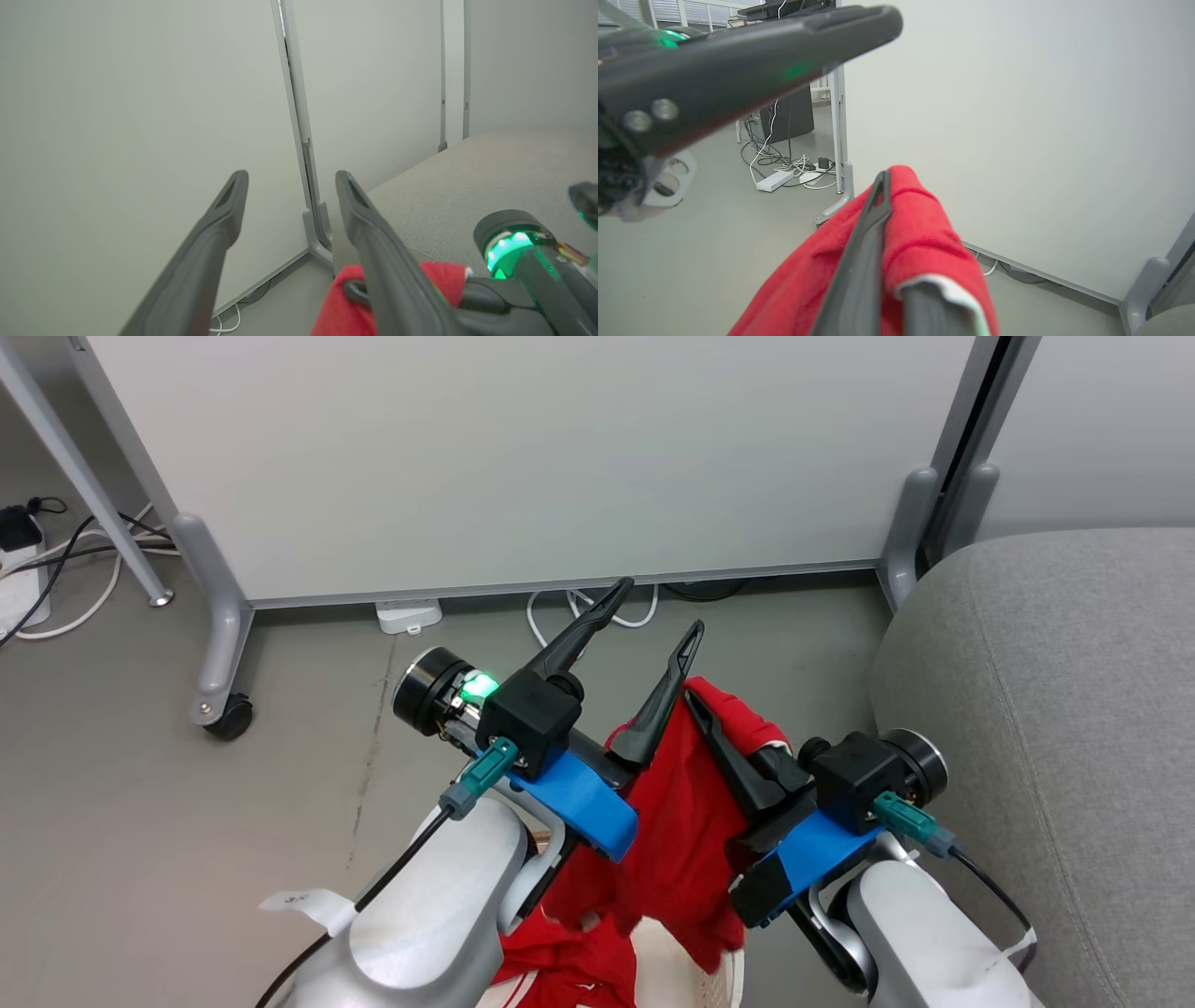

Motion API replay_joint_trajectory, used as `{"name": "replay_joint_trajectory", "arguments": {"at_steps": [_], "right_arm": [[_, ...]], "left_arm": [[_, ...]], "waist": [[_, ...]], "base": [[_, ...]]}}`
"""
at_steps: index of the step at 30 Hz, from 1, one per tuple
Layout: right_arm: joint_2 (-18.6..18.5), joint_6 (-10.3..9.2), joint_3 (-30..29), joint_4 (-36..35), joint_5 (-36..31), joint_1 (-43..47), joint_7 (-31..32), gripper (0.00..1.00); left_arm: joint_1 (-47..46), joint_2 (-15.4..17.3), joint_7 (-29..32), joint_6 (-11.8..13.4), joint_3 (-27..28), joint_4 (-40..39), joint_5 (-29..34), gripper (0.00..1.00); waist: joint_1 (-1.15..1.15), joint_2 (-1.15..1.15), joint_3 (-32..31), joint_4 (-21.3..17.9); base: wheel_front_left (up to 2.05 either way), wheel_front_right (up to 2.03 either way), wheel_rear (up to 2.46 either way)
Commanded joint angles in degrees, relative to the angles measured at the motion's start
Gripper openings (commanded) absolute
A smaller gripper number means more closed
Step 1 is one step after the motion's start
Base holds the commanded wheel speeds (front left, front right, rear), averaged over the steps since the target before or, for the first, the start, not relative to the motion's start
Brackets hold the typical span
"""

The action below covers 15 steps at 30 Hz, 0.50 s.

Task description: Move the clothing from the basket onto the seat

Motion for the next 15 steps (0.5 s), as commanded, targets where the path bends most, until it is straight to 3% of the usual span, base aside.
{"name": "replay_joint_trajectory", "arguments": {"at_steps": [1,8,15], "right_arm": [[0.1,0.03,-0.6,-0.3,-0.2,0.8,-0.2,0.00],[-1.3,0.03,-2.9,-3.1,-1.0,2.6,-0.2,0.00],[-2.9,0.03,-6.4,-6.4,-1.9,4.2,-0.2,0.00]], "left_arm": [[1.0,0.0,-0.3,0.2,0.0,-0.1,0.3,1.00],[1.5,-0.1,-0.3,0.1,-0.5,-0.3,0.6,1.00],[0.9,0.0,-0.3,0.0,-0.8,-0.4,1.1,1.00]], "waist": [[0.00,0.00,0.0,-0.4],[0.00,0.00,1.1,-3.1],[0.00,0.00,2.7,-8.1]], "base": [[0.00,0.00,0.00],[0.00,0.00,0.00],[0.00,0.00,0.00]]}}
